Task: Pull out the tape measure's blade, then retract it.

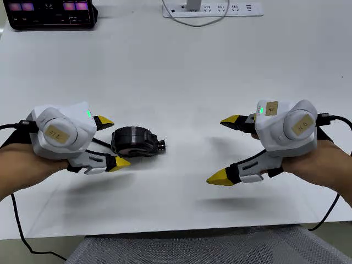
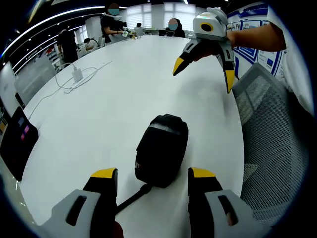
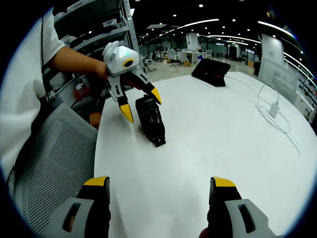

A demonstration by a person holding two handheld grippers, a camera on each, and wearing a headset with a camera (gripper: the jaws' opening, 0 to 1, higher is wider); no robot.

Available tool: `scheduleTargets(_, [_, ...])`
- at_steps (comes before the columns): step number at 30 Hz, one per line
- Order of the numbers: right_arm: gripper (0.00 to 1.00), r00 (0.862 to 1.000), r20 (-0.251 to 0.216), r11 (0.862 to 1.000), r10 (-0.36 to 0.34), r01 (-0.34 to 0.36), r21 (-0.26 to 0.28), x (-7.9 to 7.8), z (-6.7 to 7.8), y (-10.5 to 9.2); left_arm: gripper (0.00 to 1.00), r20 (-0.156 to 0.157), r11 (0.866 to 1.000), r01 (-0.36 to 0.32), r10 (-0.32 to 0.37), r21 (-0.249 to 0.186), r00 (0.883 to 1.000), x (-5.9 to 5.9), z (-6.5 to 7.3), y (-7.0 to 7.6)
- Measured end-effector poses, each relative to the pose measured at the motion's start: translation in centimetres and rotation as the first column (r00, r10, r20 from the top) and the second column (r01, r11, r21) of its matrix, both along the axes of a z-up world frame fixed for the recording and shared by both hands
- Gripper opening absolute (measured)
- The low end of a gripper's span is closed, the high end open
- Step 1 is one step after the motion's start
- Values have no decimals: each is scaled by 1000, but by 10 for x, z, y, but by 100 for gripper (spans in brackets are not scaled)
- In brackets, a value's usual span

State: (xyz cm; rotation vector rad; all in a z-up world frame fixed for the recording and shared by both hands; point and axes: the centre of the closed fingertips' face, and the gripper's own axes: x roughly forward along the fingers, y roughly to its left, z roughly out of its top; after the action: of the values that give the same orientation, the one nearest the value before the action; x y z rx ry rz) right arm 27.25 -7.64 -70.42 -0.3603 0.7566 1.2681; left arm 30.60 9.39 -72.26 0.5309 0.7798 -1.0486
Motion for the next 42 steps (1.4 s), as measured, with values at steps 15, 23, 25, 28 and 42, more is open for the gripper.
scheduleTargets(15, [81, 1000, -9, 1000, 1, -1, 1, -2, -2, 0, 35, -4, 999, 46, -46, 25, 999, -1, -6, -3])
scheduleTargets(23, [81, 1000, -11, 1000, 3, -3, 1, -3, -3, 0, 31, -11, 998, 59, -58, 27, 998, -2, -7, -6])
scheduleTargets(25, [80, 1000, -11, 1000, 6, -6, -1, -4, -4, 0, 29, -8, 998, 63, -62, 28, 998, -2, -8, -7])
scheduleTargets(28, [81, 1000, -13, 1000, 4, -4, 4, -4, -4, 1, 28, -9, 998, 63, -63, 29, 998, -2, -8, -7])
scheduleTargets(42, [75, 1000, -1, 999, -1, 1, 39, 2, -6, 10, 27, -13, 998, 56, -56, 29, 998, -3, -9, -7])
